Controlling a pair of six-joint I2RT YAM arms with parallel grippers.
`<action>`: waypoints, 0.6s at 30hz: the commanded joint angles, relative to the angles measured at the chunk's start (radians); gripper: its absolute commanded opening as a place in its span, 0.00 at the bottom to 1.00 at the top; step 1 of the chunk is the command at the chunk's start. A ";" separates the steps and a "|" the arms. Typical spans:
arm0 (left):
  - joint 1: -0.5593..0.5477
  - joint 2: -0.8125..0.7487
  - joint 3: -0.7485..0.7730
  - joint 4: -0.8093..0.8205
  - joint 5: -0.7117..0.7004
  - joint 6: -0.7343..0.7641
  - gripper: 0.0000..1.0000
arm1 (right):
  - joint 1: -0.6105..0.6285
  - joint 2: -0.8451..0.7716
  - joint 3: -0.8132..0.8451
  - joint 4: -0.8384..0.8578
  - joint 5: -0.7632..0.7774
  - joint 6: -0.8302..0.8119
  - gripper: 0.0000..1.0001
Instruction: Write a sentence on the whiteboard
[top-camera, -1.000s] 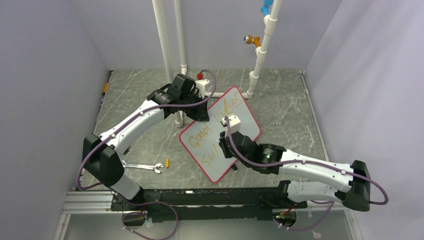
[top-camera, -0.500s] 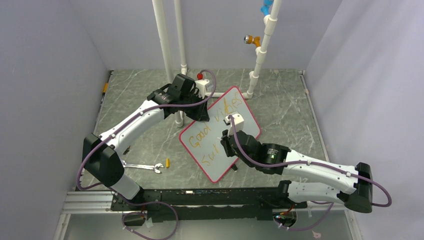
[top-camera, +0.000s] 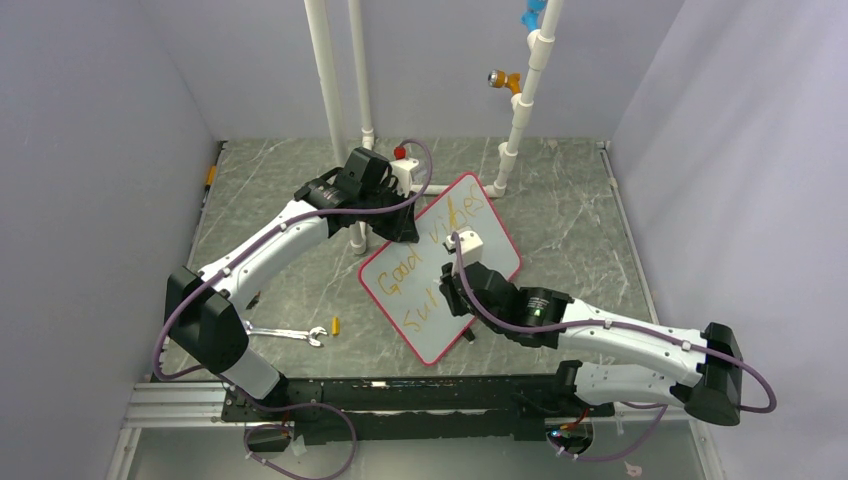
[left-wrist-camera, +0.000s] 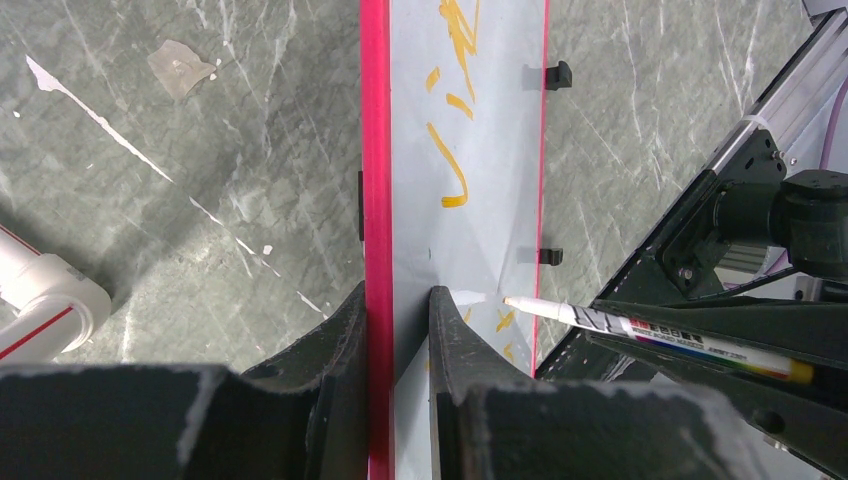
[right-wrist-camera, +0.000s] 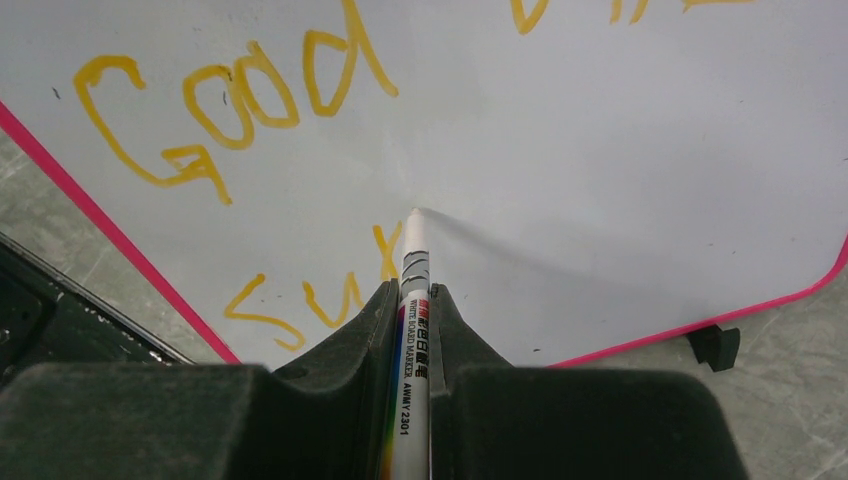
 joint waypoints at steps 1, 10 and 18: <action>0.006 -0.025 0.005 0.031 -0.127 0.084 0.00 | -0.005 0.004 -0.022 0.052 -0.023 0.010 0.00; 0.006 -0.026 0.005 0.031 -0.126 0.084 0.00 | -0.007 -0.004 -0.085 0.048 -0.038 0.035 0.00; 0.006 -0.024 0.006 0.030 -0.126 0.085 0.00 | -0.006 -0.064 -0.160 0.010 -0.062 0.101 0.00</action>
